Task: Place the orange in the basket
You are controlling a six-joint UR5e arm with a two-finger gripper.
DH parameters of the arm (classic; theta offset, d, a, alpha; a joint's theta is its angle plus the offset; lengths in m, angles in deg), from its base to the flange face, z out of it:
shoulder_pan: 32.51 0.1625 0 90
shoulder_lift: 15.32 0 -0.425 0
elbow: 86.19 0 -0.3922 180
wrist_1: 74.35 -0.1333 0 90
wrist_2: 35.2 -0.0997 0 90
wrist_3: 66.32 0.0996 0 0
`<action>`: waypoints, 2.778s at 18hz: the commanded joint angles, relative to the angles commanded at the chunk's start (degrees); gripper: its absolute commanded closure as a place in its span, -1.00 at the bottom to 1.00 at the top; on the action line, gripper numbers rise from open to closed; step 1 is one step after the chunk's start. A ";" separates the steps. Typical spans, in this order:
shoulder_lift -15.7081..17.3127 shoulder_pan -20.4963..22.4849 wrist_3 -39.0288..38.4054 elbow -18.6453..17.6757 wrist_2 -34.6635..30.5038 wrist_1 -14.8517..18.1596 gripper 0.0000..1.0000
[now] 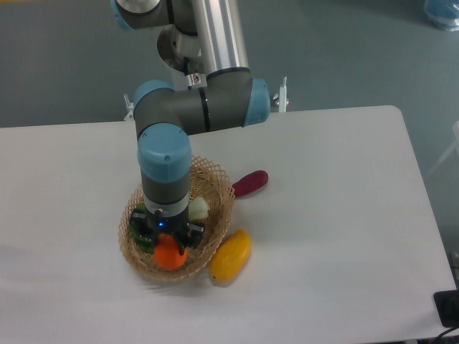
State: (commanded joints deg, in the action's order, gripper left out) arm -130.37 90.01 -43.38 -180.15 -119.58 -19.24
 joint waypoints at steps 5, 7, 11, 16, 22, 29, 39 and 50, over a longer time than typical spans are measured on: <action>-0.88 -0.09 0.00 0.09 0.00 -0.09 -0.18; -0.97 -0.09 0.00 0.17 -0.09 -0.09 -0.55; -0.53 -0.09 0.09 0.70 -0.09 0.00 -0.83; 0.70 0.44 1.84 4.39 -0.09 1.14 -0.98; 2.19 7.71 5.35 7.82 0.09 1.75 -1.00; 8.34 19.58 27.39 8.17 0.09 10.45 -1.00; 8.79 29.18 48.59 8.97 0.09 11.95 -1.00; 9.31 29.35 49.22 9.05 0.00 12.30 -1.00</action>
State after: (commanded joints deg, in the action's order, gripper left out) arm -121.05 119.36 5.84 -171.09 -119.58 -6.94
